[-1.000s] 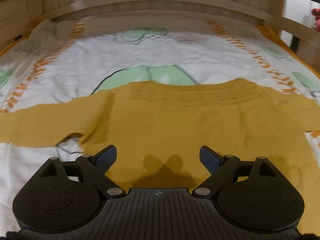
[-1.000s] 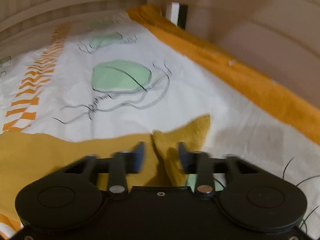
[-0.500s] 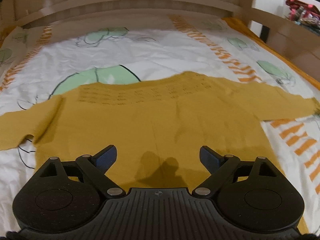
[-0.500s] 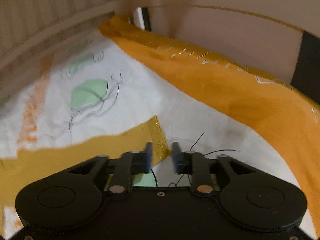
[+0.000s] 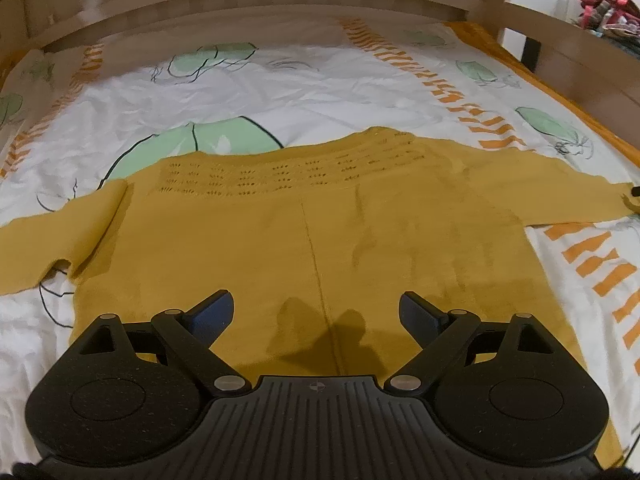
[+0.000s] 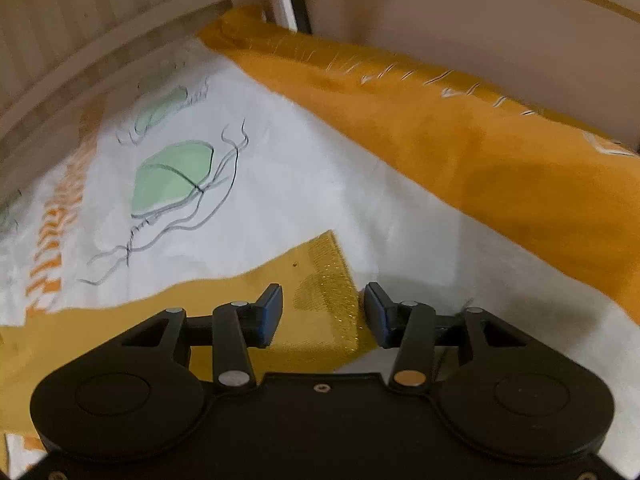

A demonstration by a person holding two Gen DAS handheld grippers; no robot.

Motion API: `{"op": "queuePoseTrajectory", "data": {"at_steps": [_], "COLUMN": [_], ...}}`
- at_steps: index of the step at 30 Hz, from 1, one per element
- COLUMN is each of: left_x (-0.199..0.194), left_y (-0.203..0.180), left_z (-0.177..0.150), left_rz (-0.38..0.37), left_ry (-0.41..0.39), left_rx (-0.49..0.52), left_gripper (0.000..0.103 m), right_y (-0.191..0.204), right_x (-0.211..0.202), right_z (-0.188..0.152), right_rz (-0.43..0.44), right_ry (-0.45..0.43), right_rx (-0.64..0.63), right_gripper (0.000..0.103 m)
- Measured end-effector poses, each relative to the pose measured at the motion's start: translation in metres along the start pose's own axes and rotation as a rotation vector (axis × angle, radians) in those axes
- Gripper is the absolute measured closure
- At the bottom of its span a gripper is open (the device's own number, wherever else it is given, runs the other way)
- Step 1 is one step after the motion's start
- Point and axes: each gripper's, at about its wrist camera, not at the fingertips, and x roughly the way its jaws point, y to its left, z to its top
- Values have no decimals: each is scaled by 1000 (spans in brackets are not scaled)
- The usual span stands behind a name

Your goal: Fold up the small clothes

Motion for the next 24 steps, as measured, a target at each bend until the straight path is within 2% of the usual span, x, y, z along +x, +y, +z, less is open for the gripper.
{"op": "queuePoseTrajectory", "data": {"at_steps": [3,4,5,7,10,14,24], "left_x": [1,2,3,4,2,-3,-31], "left_y": [4,5,7,10,17,28,79], "left_z": [-2,-3,-3,-3,-4,-5,-14], "left_rz": [1,-1,-3,-6,-7,-7,0], "left_ry": [10,16,23,31,34,32,28], "left_rx": [-8,-14,-21,-37,-46,-55,-111], "left_gripper": [13,13,13,13,13,13,13], "right_y": [4,5,7,7,16,47,183], "right_x": [5,6,7,5,-12,-43,-103], "right_z": [0,0,-1,-2,-6,-4,2], "right_rz": [-2,-5,-14,-1,45,165,466], "right_ry": [16,26,40,54,13,-33,-71], "right_rx": [-27,-38,-45,-18,-10,-14,-60], "right_gripper": [46,53,90,89,89,89,89]}}
